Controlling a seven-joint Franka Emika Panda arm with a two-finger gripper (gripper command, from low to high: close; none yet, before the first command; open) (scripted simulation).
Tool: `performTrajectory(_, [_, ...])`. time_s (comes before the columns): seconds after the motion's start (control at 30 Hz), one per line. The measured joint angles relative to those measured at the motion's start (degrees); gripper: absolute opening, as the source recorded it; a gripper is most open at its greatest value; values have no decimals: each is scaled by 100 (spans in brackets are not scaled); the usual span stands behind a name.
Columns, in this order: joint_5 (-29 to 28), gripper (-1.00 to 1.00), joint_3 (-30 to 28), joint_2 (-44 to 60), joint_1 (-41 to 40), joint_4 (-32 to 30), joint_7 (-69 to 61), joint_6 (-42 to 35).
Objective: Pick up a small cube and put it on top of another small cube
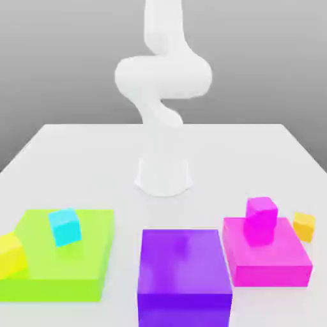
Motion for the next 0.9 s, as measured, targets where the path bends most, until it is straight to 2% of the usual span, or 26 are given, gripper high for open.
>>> performTrajectory(0.4, [133,0,-246,1575,1895,-616,-3049,843])
performTrajectory(0.9, [417,0,37,3520,3660,-1373,-6893,1878])
